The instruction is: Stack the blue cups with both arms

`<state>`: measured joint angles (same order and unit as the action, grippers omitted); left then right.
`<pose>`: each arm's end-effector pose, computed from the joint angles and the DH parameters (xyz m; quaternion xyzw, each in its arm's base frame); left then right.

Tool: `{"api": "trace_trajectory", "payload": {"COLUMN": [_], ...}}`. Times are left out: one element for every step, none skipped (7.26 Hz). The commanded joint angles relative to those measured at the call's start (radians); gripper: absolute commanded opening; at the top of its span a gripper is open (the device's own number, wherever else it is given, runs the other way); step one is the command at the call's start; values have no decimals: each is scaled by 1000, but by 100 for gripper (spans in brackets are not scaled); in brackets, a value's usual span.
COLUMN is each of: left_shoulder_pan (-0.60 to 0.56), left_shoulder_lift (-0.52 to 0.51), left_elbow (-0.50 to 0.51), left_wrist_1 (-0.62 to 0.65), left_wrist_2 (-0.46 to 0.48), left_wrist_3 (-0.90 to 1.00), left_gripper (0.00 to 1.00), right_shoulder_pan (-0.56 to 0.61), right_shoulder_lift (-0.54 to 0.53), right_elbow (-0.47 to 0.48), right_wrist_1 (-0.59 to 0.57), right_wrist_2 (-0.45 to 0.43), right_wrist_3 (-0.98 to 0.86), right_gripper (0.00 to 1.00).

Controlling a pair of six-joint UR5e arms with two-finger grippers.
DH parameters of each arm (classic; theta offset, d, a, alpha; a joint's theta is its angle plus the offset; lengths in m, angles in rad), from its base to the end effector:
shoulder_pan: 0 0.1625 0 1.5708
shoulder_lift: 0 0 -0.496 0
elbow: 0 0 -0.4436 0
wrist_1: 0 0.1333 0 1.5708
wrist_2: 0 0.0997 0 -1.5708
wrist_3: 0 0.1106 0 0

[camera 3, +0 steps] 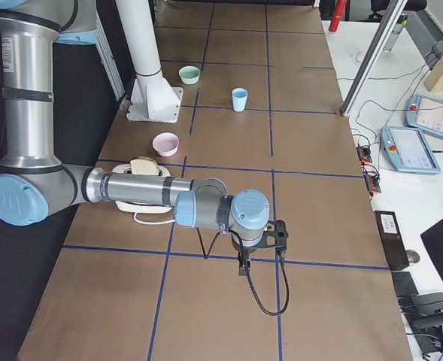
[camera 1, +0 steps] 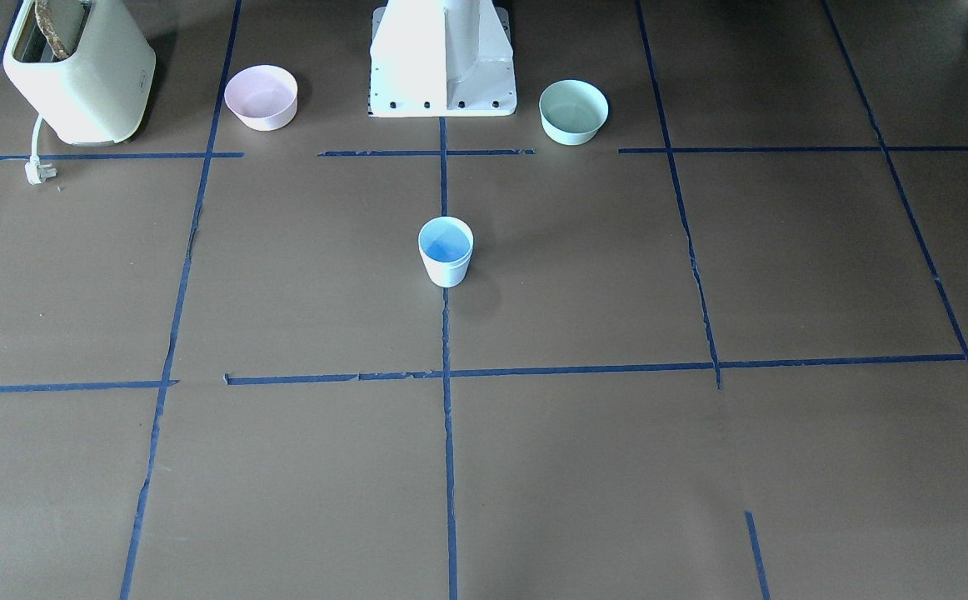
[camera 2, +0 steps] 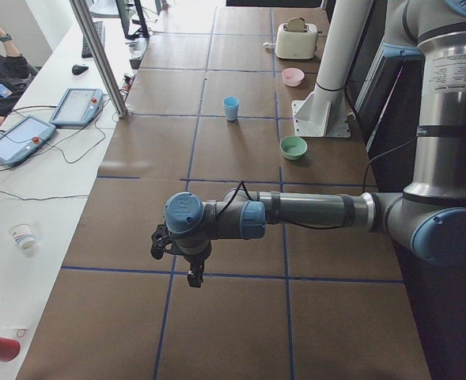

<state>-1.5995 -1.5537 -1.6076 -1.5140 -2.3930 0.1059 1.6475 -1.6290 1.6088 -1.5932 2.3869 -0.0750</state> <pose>-0.0675 -0.5302 0.7286 0.0099 0.3998 0.0280 0.9161 0.0917 -0.5055 0.7466 0.0106 -0.3971 0.0092 0.9177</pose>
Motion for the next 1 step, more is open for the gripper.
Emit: {"api": "trace_trajectory", "payload": {"left_shoulder_pan": [1], "left_shoulder_lift": [1], "left_elbow": [0], "left_wrist_1": [0], "left_wrist_2": [0], "left_wrist_3": [0], "left_gripper": [100], "right_shoulder_pan": [0], "right_shoulder_lift": [0], "right_elbow": [2], "right_wrist_1": [-1], "right_wrist_2": [0], "right_wrist_3": [0], "right_gripper": [100]}}
